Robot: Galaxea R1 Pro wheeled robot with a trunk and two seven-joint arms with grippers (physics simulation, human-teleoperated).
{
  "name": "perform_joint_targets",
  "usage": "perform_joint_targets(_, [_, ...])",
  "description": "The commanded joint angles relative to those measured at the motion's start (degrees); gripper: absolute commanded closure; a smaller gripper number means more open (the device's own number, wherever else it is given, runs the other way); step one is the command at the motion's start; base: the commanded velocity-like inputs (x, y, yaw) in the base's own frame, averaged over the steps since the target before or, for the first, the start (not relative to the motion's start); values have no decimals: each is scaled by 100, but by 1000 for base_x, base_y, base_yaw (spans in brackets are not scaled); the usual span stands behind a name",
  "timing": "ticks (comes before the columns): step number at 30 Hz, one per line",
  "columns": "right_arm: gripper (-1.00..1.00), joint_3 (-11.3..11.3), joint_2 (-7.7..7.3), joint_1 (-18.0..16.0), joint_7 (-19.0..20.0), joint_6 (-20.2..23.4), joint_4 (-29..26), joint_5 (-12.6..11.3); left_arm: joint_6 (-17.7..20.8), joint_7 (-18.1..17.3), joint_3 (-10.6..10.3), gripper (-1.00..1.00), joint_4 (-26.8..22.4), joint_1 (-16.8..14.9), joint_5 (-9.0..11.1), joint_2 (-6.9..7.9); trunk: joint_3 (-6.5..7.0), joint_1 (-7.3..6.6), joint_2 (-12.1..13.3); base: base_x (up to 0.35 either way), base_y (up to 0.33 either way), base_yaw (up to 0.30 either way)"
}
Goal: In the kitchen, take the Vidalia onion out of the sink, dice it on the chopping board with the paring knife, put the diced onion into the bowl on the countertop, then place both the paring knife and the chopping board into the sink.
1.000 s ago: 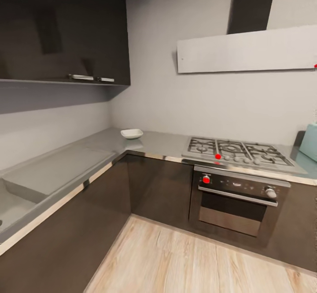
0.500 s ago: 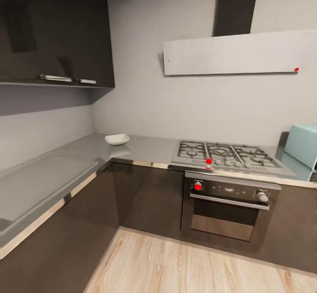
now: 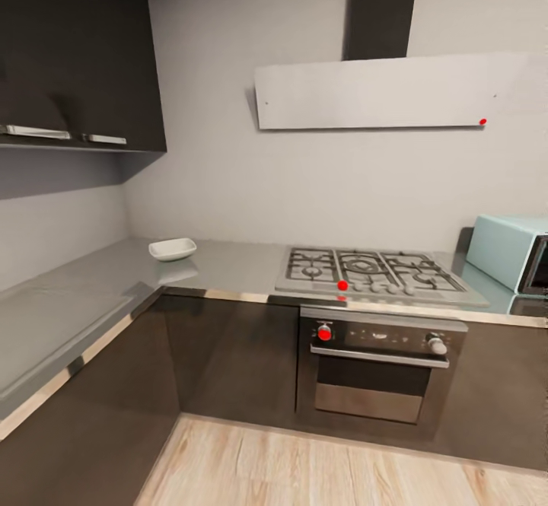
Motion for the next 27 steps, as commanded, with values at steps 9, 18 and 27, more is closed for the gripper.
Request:
perform_joint_targets(9, [-100,7,1,-2,-24,-13,2,6,-8,0,2,-100,-8,3,2,5,-38,3,-3,176,12,-161])
perform_joint_targets(18, [-100,4,1,-2,-24,-13,2,6,-7,-6,2,-100,-8,3,2,6,-70,3,-3,145,86,-139])
perform_joint_targets(27, [-100,2,-3,-2,-24,-13,2,6,-13,-7,2,-100,-8,3,2,8,-72,3,-3,42,176,-12])
